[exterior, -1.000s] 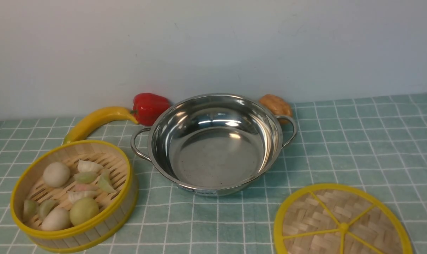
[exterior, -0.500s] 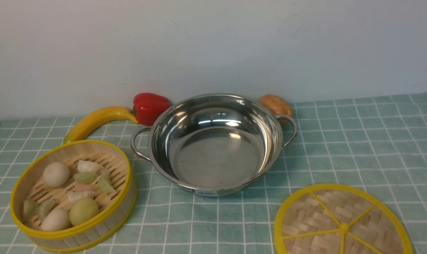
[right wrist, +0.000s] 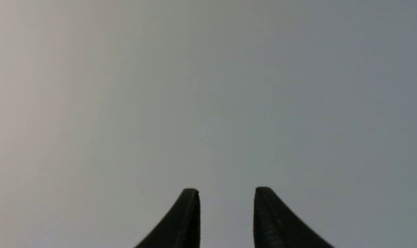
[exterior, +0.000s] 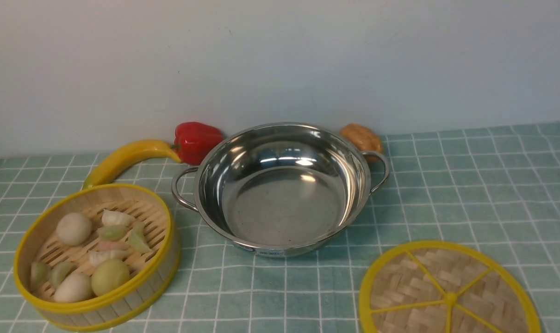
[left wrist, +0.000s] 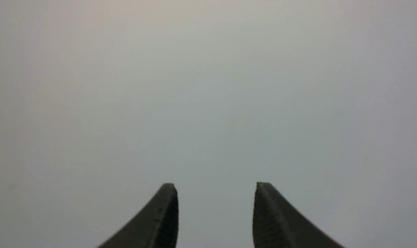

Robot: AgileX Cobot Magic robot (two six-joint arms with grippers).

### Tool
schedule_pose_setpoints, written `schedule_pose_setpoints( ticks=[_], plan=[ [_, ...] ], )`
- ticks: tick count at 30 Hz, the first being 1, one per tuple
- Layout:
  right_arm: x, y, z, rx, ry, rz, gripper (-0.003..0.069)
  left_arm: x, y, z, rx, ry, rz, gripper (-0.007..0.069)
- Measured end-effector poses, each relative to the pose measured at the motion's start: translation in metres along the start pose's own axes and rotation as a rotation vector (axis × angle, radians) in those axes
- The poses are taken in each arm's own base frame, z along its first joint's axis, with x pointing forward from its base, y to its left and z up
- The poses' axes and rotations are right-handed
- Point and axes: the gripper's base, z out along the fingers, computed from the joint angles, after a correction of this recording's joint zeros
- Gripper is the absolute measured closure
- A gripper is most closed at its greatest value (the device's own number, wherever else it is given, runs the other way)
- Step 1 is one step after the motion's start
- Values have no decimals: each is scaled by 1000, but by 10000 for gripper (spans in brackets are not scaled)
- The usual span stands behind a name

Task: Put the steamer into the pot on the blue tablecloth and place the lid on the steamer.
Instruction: 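Grasp the rim of the steamer basket holding the buns with the left gripper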

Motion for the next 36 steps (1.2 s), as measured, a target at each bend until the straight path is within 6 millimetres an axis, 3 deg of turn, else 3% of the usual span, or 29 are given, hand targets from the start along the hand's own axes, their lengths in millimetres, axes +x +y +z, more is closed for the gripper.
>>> schedule_pose_setpoints(
  ticks=[2, 5, 8, 10, 15, 19, 21, 27, 29, 36],
  plan=[
    [16, -12, 22, 171, 213, -21, 419, -4, 10, 18, -113, 244, 42, 332],
    [39, -22, 39, 262, 441, -59, 419, -7, 35, 38, -376, 481, 79, 332],
    [67, -27, 52, 246, 700, -153, 419, -4, 57, 53, -619, 639, 99, 332],
    [82, -27, 57, 201, 838, -179, 419, 2, 65, 65, -685, 703, 105, 332],
    [112, -23, 66, 41, 1109, -180, 419, 30, 67, 115, -567, 845, 79, 333],
    [121, -21, 68, -32, 1186, -182, 419, 68, 75, 157, -444, 1024, 59, 345],
    [123, -20, 69, -50, 1193, -183, 419, 96, 92, 177, -416, 1130, -4, 368],
    [123, -18, 67, -66, 1205, -172, 419, 145, 138, 200, -446, 1219, -197, 402],
    [123, -18, 67, -71, 1209, -168, 419, 156, 144, 203, -424, 1244, -215, 404],
    [123, -16, 67, -82, 1205, -144, 419, 180, 139, 219, -219, 1274, -241, 395]
  ],
)
